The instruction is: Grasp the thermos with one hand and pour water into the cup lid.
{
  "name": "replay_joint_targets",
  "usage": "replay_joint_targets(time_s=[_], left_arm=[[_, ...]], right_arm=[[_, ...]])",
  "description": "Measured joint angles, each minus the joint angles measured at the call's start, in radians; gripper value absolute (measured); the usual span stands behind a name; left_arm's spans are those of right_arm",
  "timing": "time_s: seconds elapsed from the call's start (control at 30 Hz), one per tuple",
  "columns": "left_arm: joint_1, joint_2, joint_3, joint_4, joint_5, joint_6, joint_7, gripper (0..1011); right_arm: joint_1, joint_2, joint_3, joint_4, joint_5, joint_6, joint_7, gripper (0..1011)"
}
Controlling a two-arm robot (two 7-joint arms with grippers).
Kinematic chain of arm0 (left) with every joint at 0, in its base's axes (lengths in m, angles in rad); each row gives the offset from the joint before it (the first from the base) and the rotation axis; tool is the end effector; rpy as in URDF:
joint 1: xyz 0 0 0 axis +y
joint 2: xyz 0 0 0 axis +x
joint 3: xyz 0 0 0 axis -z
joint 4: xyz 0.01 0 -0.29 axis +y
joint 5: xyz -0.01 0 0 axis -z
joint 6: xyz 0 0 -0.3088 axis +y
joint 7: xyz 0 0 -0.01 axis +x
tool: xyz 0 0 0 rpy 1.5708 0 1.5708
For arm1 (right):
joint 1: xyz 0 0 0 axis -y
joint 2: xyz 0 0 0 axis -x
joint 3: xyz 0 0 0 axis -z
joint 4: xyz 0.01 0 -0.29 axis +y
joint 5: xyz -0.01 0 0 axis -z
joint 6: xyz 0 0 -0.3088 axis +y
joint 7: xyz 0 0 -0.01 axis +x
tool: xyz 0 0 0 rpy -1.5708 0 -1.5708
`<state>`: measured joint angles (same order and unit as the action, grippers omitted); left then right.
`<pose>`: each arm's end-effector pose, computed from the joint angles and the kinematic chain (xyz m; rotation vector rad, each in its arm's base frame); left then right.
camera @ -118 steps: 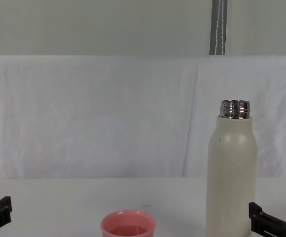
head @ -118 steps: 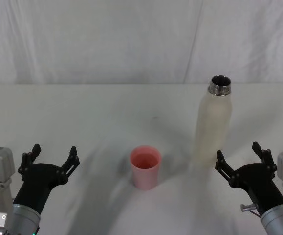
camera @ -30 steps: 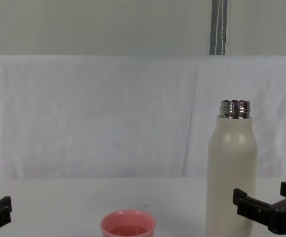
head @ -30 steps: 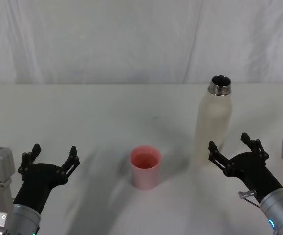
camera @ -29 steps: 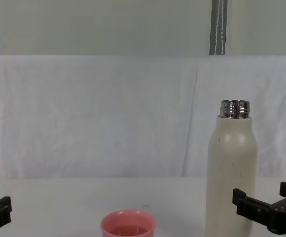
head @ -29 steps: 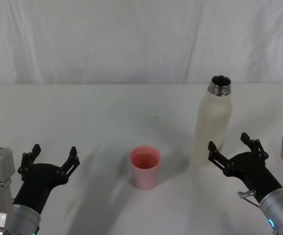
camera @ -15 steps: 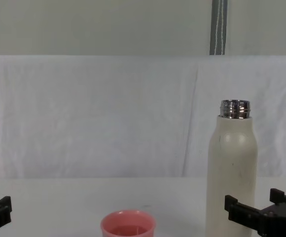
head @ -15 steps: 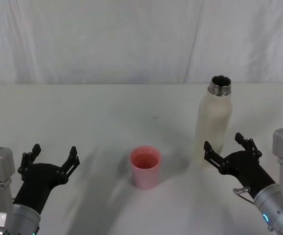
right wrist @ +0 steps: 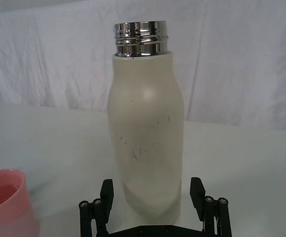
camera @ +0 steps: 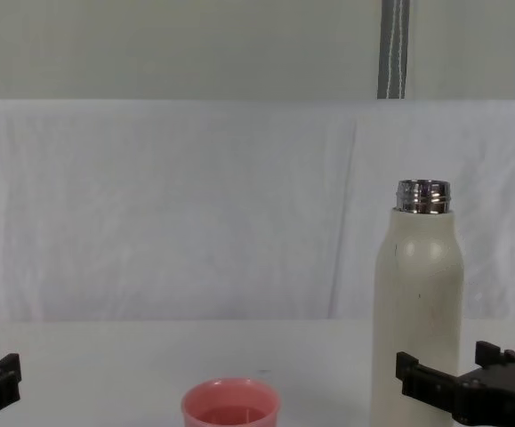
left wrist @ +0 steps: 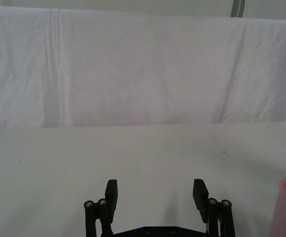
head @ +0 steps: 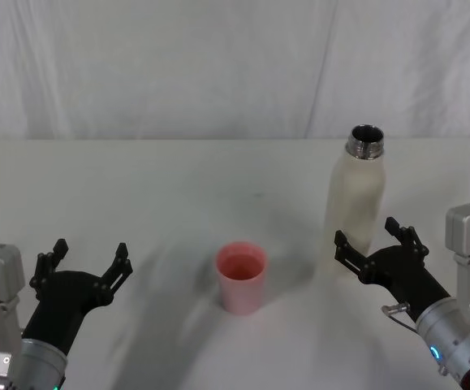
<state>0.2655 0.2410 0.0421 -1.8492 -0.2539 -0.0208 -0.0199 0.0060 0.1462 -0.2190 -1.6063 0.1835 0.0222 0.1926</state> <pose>0.2530 0.0376 -0.2852 -0.0381 0.0141 1.4460 0.3229 0.0287 -0.2943 0.0193 0.0395 -1.1556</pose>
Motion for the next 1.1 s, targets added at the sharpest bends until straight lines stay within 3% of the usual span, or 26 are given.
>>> replay_joint_targets(time_s=[1.1], left_arm=[[0.0,0.0,0.0,0.0,0.0,0.0,0.0,1001]], right_arm=[[0.095,-0.022,-0.024,0.107,0.021,-0.006,0.006,1003]])
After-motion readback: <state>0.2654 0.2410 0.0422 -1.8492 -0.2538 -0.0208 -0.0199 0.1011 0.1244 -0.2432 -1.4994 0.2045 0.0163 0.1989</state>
